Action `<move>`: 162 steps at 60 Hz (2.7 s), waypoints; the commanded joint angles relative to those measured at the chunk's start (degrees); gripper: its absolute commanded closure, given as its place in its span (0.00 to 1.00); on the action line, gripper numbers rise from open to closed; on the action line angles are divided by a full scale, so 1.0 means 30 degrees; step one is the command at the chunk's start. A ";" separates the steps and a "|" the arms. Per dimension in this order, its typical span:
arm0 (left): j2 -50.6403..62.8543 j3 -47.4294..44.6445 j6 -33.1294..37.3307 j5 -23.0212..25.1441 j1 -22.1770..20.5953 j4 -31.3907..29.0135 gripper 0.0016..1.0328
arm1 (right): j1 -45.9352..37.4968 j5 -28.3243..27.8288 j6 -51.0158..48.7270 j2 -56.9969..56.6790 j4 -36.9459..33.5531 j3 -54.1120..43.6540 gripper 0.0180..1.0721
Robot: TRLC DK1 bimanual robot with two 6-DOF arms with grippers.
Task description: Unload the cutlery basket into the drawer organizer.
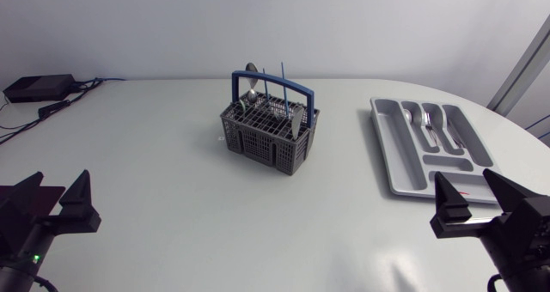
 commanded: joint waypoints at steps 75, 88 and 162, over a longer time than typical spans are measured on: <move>1.8563 1.3233 -0.0258 -0.1881 -0.5008 -0.3520 0.21 | 0.5064 0.2069 0.1864 1.8168 -0.0524 1.1248 0.05; 2.2371 1.6016 0.2349 -0.1822 -0.6648 -0.4633 0.21 | 0.5679 -0.0040 0.1249 2.2240 -0.1579 1.3914 0.05; 2.7088 1.7598 0.5074 0.5209 -0.4451 -0.3227 0.21 | 0.7525 -0.5929 -0.3790 3.1117 -0.3102 2.0652 0.88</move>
